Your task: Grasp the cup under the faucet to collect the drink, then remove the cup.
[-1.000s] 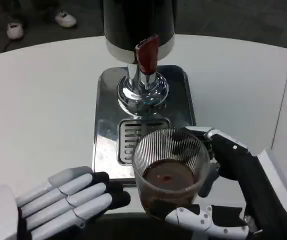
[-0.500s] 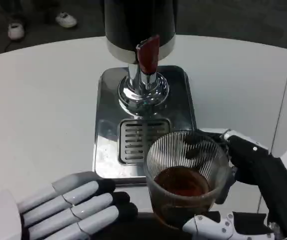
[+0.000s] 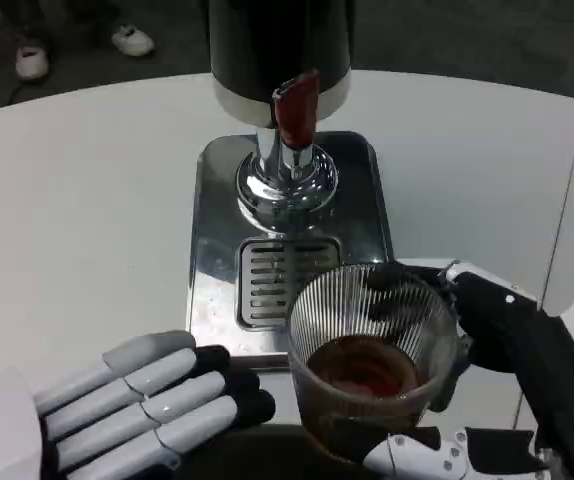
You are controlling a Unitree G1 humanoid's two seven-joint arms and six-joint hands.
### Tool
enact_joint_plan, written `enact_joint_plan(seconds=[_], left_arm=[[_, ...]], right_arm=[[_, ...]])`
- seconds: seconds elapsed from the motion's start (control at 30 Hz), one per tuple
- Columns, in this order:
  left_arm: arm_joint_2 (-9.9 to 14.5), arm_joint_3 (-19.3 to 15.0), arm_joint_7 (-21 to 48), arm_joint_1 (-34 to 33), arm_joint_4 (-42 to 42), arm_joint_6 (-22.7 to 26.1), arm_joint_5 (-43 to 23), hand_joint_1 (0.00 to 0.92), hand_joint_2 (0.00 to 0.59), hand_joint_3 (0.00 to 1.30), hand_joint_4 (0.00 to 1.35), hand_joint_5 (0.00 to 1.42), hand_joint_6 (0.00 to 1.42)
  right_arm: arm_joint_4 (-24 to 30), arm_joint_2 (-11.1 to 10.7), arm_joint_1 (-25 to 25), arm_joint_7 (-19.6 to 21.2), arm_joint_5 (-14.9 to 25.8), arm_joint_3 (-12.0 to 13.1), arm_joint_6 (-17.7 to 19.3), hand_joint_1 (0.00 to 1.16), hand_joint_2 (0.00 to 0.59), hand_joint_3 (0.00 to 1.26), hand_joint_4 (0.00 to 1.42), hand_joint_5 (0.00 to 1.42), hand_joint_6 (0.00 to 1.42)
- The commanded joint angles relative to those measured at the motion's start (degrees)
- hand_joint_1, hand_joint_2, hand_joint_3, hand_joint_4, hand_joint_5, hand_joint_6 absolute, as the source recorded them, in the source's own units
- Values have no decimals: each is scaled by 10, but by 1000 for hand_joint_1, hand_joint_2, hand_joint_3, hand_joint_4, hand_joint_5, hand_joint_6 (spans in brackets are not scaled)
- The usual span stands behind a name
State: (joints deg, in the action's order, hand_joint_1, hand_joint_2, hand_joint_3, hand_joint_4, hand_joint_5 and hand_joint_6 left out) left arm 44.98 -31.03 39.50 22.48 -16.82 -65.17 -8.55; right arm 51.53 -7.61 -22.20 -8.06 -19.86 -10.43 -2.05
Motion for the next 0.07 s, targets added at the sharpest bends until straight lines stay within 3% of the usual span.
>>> enact_joint_plan(seconds=[0.03,0.07], left_arm=[[12,-5,-8,5,-6,4,7,0,133,0,0,0,0],[13,-5,-8,5,-6,4,7,0,133,0,0,0,0]], right_arm=[[22,3,1,-1,3,-8,1,883,126,786,827,1031,999],[22,3,1,-1,3,-9,1,883,126,786,827,1031,999]])
